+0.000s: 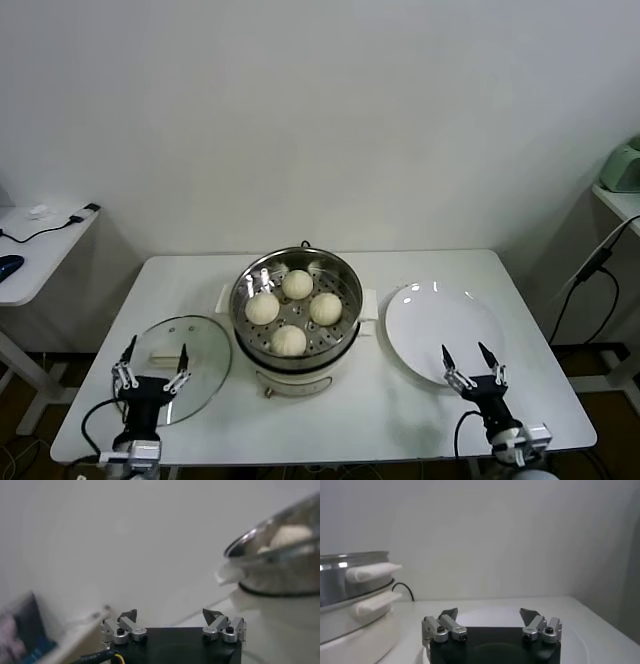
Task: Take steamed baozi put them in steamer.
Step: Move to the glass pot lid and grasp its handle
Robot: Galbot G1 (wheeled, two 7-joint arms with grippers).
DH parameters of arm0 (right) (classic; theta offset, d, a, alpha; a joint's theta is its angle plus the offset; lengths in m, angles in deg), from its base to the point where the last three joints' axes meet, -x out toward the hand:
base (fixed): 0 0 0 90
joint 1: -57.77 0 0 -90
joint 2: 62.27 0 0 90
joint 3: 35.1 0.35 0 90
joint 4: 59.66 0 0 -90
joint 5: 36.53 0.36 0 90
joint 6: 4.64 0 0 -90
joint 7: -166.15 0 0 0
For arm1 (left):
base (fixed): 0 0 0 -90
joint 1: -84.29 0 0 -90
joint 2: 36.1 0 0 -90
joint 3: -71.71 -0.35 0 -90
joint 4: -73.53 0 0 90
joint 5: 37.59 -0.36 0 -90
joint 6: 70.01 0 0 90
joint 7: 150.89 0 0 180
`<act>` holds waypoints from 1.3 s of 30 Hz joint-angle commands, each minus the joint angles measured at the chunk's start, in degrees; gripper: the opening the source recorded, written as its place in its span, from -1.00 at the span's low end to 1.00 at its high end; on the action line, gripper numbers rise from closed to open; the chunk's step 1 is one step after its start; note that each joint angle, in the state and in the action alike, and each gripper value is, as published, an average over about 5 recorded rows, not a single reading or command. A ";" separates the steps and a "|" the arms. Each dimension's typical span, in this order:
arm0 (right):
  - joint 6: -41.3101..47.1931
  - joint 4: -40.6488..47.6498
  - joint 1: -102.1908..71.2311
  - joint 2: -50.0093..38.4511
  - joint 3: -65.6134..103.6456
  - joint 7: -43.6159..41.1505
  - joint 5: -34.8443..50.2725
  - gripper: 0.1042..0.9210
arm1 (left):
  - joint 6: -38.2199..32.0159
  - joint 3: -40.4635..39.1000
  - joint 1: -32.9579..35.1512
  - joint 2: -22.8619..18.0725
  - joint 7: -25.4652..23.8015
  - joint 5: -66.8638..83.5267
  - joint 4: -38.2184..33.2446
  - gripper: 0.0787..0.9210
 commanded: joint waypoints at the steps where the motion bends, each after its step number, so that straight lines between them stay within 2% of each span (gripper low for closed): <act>1: 1.55 -1.40 -5.59 3.41 1.78 1.36 -2.82 0.76 | -2.34 0.86 0.07 3.92 8.42 -30.92 4.31 0.77; 6: 2.80 -1.16 -4.56 3.55 1.47 1.83 -3.91 0.76 | 1.50 -0.97 -0.71 5.25 12.32 -43.68 10.75 0.77; 17: 3.88 -2.55 -4.03 4.73 0.65 2.43 -5.50 0.76 | 4.52 -2.11 -6.79 4.66 12.75 -50.17 22.20 0.77; 28: 4.14 -3.93 -4.43 5.83 0.72 2.78 -6.78 0.76 | 5.17 -2.48 -10.97 5.21 12.28 -49.87 27.89 0.77; 39: 4.29 -4.26 -4.37 6.86 -0.14 2.87 -8.18 0.76 | 6.93 -3.21 -14.35 5.71 11.21 -48.05 29.53 0.77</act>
